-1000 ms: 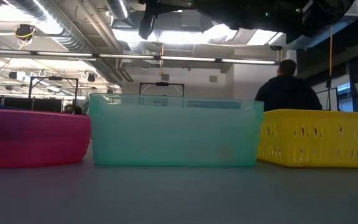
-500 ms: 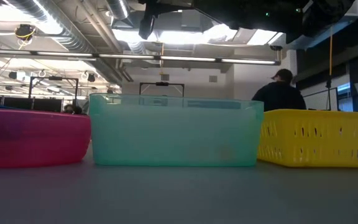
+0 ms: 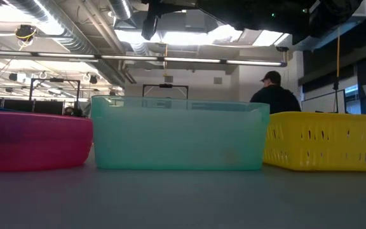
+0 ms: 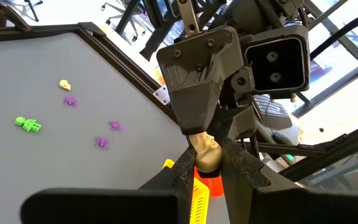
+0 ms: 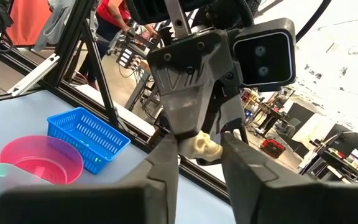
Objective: Sort Halloween decoration
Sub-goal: Put the white skull toy into the orange bin
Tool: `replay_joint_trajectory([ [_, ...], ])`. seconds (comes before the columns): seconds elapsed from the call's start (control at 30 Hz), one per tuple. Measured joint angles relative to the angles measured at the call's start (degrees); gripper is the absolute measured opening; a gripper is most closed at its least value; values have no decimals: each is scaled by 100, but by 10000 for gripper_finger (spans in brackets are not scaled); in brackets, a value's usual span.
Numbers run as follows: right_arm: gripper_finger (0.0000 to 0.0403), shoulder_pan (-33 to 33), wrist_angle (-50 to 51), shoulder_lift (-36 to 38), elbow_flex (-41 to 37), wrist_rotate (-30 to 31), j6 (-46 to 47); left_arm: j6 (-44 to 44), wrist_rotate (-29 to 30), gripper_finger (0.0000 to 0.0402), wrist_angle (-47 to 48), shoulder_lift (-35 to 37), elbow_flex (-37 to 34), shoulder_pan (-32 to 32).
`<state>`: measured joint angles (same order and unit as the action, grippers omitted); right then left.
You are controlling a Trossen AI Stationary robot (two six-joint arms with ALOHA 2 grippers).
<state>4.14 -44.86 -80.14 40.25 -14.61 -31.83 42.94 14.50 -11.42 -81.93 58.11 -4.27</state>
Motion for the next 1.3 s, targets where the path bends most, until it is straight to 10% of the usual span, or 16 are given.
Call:
replay_joint_trajectory([
  [0.83, 110, 0, 0, 2, 0, 5, 2, -4, 103, 42, -2, 2, 0, 2],
  [1.3, 111, 0, 0, 1, 0, 3, 2, -9, 135, 149, 33, 2, 0, 2],
])
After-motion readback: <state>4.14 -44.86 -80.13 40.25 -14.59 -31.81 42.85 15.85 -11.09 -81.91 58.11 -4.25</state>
